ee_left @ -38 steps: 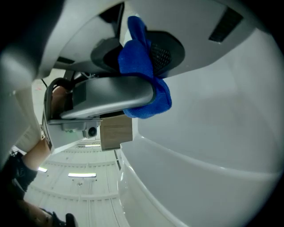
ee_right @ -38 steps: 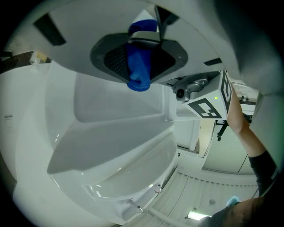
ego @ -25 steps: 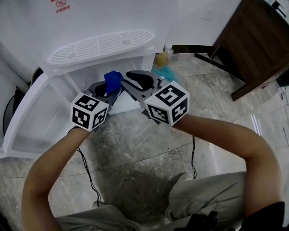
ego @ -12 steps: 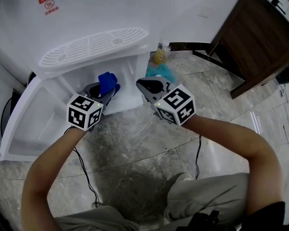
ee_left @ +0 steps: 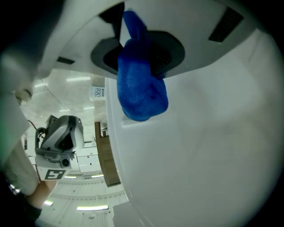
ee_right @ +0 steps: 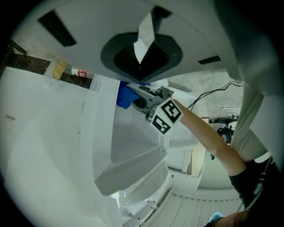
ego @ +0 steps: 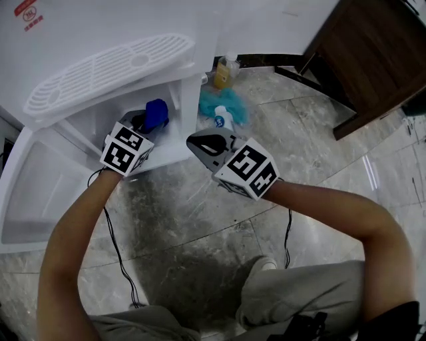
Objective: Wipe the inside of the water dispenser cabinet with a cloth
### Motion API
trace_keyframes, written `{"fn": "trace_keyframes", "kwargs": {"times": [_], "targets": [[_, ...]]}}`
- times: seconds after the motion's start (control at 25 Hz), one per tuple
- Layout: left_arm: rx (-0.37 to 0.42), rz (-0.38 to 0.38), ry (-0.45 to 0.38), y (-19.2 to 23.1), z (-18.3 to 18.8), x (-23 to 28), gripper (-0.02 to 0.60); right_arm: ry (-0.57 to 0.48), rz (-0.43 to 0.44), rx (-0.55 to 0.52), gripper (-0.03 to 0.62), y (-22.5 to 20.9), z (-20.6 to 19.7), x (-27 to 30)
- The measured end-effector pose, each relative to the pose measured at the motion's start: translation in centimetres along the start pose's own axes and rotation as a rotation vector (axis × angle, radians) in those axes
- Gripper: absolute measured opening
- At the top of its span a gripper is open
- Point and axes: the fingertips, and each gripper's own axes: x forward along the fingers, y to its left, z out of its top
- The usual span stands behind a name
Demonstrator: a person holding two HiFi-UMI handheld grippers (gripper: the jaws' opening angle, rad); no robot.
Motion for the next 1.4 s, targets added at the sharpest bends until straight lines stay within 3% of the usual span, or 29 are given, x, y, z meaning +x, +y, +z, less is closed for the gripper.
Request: {"fn": "trace_keyframes", "kwargs": {"times": [0.28, 0.4, 0.6, 0.76, 0.84, 0.96, 1.08, 1.24, 1.4], "targets": [[0.134, -0.043, 0.073, 0.6, -1.6, 4.3, 0.104, 0.033, 0.036, 0.000, -0.002, 0.6, -2.6, 0.9], [0.157, -0.037, 0.104, 1.2, -2.8, 6.4, 0.104, 0.038, 0.025, 0.017, -0.002, -0.1, -3.3, 0.8], [0.131, 0.013, 0.105, 3.3, -3.2, 8.3, 0.104, 0.040, 0.019, 0.036, -0.002, -0.5, -3.8, 1.0], [0.181, 0.119, 0.148, 5.5, -3.1, 9.4, 0.106, 0.064, 0.026, 0.017, -0.002, -0.1, -4.3, 1.3], [0.192, 0.136, 0.157, 5.5, -3.1, 9.3, 0.106, 0.060, 0.036, 0.008, -0.002, 0.3, -3.9, 1.6], [0.188, 0.075, 0.134, 3.6, -3.2, 8.5, 0.103, 0.049, 0.056, -0.011, -0.002, 0.8, -3.3, 2.2], [0.247, 0.020, 0.117, 1.4, -3.4, 7.7, 0.101, 0.049, 0.074, -0.020, -0.002, 1.2, -3.1, 3.1], [0.279, 0.026, 0.133, 1.5, -3.4, 8.1, 0.101, 0.041, 0.096, -0.023, -0.002, 1.9, -2.7, 3.9], [0.232, 0.065, 0.152, 3.8, -3.5, 9.2, 0.101, 0.062, 0.110, -0.025, -0.002, 2.2, -3.7, 3.6]]}}
